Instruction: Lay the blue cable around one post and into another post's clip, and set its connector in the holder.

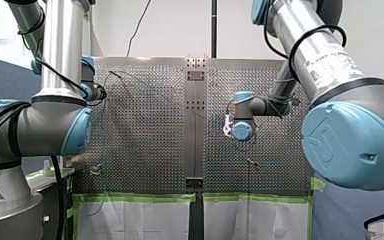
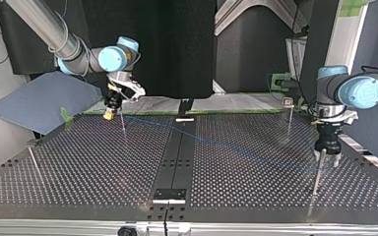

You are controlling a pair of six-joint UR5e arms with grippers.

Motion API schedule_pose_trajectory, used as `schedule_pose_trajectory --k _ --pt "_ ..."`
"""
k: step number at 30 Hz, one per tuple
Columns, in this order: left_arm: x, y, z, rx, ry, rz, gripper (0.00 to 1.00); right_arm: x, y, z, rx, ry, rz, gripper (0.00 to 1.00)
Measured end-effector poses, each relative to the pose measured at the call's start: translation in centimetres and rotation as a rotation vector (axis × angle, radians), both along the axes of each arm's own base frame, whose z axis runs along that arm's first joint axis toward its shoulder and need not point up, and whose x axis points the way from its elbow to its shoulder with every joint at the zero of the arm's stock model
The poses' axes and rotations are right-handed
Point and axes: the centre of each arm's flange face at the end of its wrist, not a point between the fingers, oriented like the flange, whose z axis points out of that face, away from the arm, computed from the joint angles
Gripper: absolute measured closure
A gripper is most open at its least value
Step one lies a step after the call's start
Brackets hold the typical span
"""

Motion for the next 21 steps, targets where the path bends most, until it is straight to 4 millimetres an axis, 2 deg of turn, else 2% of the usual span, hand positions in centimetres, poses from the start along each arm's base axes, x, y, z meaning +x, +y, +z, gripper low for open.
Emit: schedule_pose_trajectory --k 6,15,21 --pt "0.3 0.1 0.0 -0.019 -0.020 -0.003 0.02 -3.5 -0.8 -1.8 0.001 -0.016 -0.033 1.00" --pt "1.0 -0.3 -3.0 -0.043 0.031 -0.043 0.02 -8.4 -1.2 -4.2 0.007 -0.010 -0.109 1.00" --pt "1.1 -0.2 -3.4 -0.046 0.038 -0.042 0.02 -11.6 -1.1 -5.9 0.015 -0.001 -0.177 1.00"
